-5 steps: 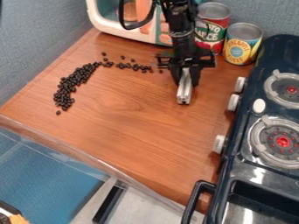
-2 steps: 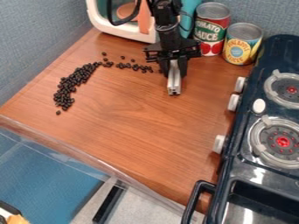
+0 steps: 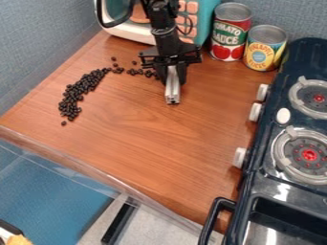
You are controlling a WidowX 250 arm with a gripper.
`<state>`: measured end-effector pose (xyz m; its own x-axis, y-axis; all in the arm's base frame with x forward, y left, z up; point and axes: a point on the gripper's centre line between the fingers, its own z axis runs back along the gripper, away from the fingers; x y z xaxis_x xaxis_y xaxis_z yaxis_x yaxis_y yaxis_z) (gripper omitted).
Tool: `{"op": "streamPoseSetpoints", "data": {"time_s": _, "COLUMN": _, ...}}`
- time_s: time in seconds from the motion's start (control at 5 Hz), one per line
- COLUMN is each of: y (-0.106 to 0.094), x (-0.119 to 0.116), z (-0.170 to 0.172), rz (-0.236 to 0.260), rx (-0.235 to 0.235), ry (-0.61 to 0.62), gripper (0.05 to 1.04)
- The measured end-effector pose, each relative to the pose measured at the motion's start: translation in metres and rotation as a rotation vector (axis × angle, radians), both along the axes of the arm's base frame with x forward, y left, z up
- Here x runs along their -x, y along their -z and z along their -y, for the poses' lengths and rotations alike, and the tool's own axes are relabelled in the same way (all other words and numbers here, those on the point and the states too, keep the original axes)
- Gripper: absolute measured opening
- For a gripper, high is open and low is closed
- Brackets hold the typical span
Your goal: Sweep into pile
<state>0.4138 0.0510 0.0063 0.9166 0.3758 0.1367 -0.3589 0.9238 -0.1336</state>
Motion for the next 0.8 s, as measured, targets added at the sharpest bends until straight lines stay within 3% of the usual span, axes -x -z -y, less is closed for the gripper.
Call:
{"op": "streamPoseSetpoints", "data": {"time_s": 0.4, "y": 0.000, "x": 0.009, "z": -0.032, "rz": -0.016, "rx": -0.002, "ry": -0.071, "gripper": 0.390}}
{"op": "streamPoseSetpoints", "data": {"time_s": 0.8, "y": -0.001, "x": 0.017, "z": -0.060, "rz": -0.020, "rx": 0.068, "ry": -0.191, "gripper": 0.390}}
